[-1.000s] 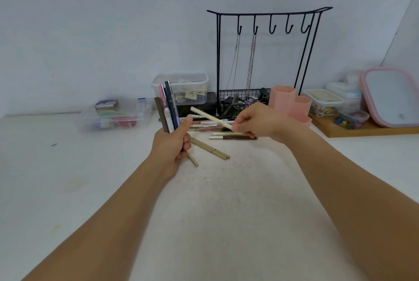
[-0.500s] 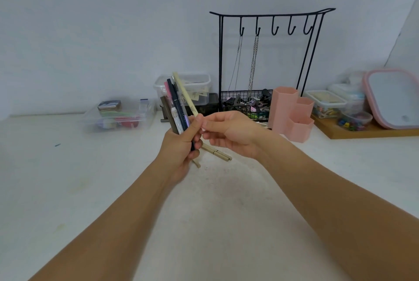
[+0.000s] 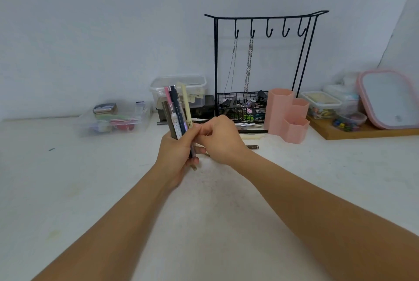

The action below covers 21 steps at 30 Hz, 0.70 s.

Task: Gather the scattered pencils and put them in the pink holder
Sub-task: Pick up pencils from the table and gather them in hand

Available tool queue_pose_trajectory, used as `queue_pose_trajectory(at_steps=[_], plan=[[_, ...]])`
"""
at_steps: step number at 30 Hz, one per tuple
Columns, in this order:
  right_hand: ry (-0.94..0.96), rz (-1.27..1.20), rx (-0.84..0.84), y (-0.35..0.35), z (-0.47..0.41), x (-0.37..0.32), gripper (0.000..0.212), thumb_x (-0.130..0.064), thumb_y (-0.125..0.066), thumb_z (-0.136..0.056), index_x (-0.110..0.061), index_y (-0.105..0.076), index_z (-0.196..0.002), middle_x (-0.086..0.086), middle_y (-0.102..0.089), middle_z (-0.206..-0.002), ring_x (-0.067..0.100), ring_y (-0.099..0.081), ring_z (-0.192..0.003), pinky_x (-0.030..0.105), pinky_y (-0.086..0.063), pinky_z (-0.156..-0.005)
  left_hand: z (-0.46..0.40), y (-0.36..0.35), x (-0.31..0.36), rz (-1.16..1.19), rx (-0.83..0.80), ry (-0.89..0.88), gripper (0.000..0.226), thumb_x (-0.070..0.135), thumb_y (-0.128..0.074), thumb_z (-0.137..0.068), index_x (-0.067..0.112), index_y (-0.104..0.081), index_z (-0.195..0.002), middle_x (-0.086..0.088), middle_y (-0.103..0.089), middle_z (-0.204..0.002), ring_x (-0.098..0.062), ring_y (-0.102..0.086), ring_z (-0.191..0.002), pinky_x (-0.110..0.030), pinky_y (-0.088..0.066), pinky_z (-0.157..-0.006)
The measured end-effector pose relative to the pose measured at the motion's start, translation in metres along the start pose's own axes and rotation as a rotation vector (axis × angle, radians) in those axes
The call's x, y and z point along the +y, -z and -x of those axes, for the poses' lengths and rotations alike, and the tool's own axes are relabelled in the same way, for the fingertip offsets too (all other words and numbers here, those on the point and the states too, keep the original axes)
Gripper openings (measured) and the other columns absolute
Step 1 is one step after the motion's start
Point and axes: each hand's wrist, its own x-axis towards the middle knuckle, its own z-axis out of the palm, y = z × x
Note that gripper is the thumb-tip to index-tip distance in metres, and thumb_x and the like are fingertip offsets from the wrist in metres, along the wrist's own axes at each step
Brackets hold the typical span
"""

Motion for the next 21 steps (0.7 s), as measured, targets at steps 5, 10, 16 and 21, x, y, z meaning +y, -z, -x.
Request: queue_pose_trajectory(at_steps=[5, 10, 16, 21], plan=[[-0.139, -0.003, -0.025, 0.026, -0.011, -0.011, 0.016, -0.018, -0.070, -0.085, -0.006, -0.078, -0.081, 0.012, -0.073, -0.074, 0.014, -0.066, -0.065, 0.039, -0.061, -0.070, -0.002, -0.001, -0.001, -0.061, 0.007, -0.031, 0.018, 0.024, -0.070, -0.094, 0.008, -0.064, -0.101, -0.008, -0.064, -0.071, -0.014, -0.051, -0.048, -0.024, -0.036, -0.039], [-0.144, -0.300, -0.266, 0.026, -0.002, -0.023, 0.064, -0.044, -0.083, -0.075, -0.015, -0.062, -0.128, 0.002, -0.069, -0.120, 0.014, -0.066, -0.109, 0.039, -0.055, -0.097, 0.000, -0.008, -0.005, -0.433, -0.002, -0.298, 0.012, 0.015, -0.059, -0.099, 0.016, -0.062, -0.088, -0.003, -0.059, -0.060, -0.012, -0.056, -0.047, -0.024, -0.042, -0.040], [-0.310, -0.556, 0.079, -0.016, 0.009, -0.017, 0.019, -0.023, -0.077, -0.083, -0.015, -0.075, -0.100, 0.012, -0.076, -0.096, 0.024, -0.071, -0.096, 0.050, -0.056, -0.091, 0.002, -0.010, -0.013, -0.614, -0.118, -0.346, 0.024, 0.015, -0.060, -0.090, 0.027, -0.071, -0.108, 0.010, -0.067, -0.082, -0.014, -0.068, -0.083, -0.016, -0.050, -0.061], [-0.371, -0.607, 0.118, -0.010, 0.010, -0.017, 0.022, -0.021, -0.071, -0.086, -0.006, -0.076, -0.101, 0.007, -0.071, -0.079, 0.013, -0.063, -0.074, 0.028, -0.049, -0.068, 0.012, -0.016, -0.007, -0.681, -0.133, -0.319, 0.024, -0.006, -0.060, -0.089, 0.015, -0.066, -0.099, 0.003, -0.066, -0.073, -0.008, -0.065, -0.058, -0.013, -0.044, -0.044]])
